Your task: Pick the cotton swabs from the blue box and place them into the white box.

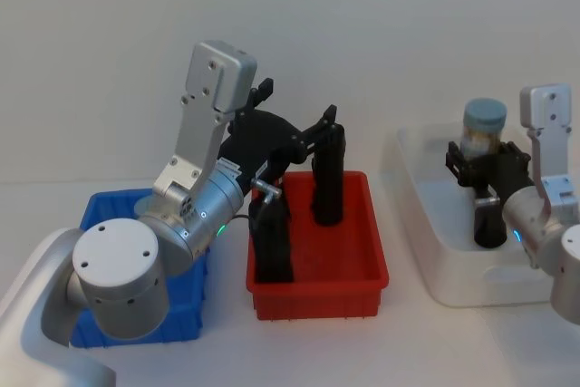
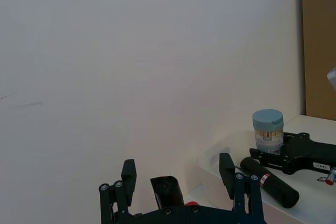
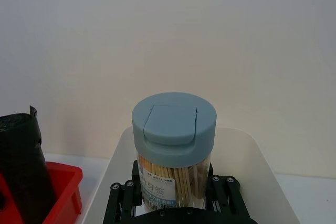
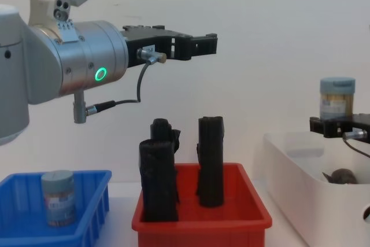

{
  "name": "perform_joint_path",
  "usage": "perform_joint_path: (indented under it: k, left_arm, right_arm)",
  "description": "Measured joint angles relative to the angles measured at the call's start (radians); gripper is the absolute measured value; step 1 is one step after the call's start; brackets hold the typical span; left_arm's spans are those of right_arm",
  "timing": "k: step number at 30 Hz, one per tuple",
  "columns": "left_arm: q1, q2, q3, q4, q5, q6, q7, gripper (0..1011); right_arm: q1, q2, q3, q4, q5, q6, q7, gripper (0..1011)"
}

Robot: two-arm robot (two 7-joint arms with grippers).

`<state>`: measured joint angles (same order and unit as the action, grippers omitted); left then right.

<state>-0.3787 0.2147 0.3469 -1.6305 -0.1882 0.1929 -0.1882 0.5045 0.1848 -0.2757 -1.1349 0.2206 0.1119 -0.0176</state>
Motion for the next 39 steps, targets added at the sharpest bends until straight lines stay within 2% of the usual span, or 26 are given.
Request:
perform_joint_path:
  k: [14,22,25,26,39]
  left_arm:
    - [0.000,0.000,0.000,0.000,0.000,0.000,0.000,1004]
    - [0.000,0.000,0.000,0.000,0.000,0.000,0.000,1004]
    - [0.000,0.000,0.000,0.000,0.000,0.000,0.000,1004]
    - [0.000,0.000,0.000,0.000,0.000,0.000,0.000,1004]
    - [0.000,0.000,0.000,0.000,0.000,0.000,0.000,1004]
  right_arm:
    - [0.031,-0.017,0.005,0.035,0.010,-0.004,-0.018,637]
    - [0.040,-0.022,0.005,0.043,0.005,-0.008,-0.023,882]
    - [0.043,-0.024,0.005,0.046,0.004,-0.009,-0.024,942]
    - [0.043,-0.024,0.005,0.046,0.004,-0.009,-0.024,992]
    - [0.048,-0.026,0.005,0.050,0.002,-0.011,-0.026,1001]
